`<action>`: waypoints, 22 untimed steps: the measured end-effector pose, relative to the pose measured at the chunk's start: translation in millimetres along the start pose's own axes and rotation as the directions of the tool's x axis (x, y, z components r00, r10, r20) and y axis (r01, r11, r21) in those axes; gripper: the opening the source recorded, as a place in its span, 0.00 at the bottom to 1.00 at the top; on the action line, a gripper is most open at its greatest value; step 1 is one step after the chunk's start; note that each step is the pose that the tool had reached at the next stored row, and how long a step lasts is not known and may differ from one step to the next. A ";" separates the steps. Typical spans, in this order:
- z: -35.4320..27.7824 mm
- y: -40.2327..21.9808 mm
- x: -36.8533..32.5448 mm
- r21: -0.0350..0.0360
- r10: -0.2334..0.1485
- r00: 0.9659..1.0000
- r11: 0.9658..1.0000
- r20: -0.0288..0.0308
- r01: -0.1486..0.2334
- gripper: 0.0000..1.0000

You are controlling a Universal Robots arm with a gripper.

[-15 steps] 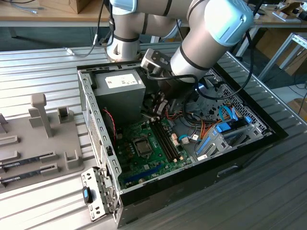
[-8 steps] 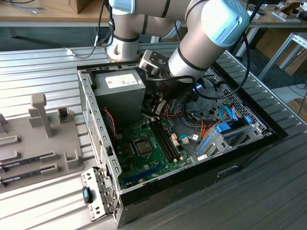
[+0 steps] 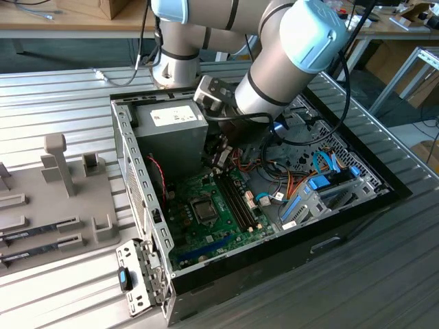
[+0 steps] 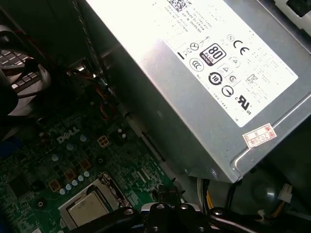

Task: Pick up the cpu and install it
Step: 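Install the first cpu locking lever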

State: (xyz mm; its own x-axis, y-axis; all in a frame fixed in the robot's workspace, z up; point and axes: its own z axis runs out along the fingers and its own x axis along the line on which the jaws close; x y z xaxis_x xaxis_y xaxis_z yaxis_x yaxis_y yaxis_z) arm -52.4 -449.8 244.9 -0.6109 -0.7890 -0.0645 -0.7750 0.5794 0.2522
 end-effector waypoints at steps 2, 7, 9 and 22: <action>1.4 0.9 1.0 -0.001 -0.001 1.000 1.000 0.000 0.001 0.11; 3.3 2.6 2.8 -0.001 -0.003 1.000 1.000 0.000 0.003 0.11; 3.2 2.0 3.9 -0.001 -0.005 1.000 1.000 0.000 0.005 0.11; -0.9 -9.8 20.1 0.000 -0.014 1.000 1.000 -0.005 0.014 0.11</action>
State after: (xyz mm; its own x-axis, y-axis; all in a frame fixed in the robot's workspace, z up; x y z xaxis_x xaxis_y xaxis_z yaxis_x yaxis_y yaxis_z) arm -56.9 -471.5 242.0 -0.5996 -0.7978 -0.0633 -0.7832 0.5687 0.2513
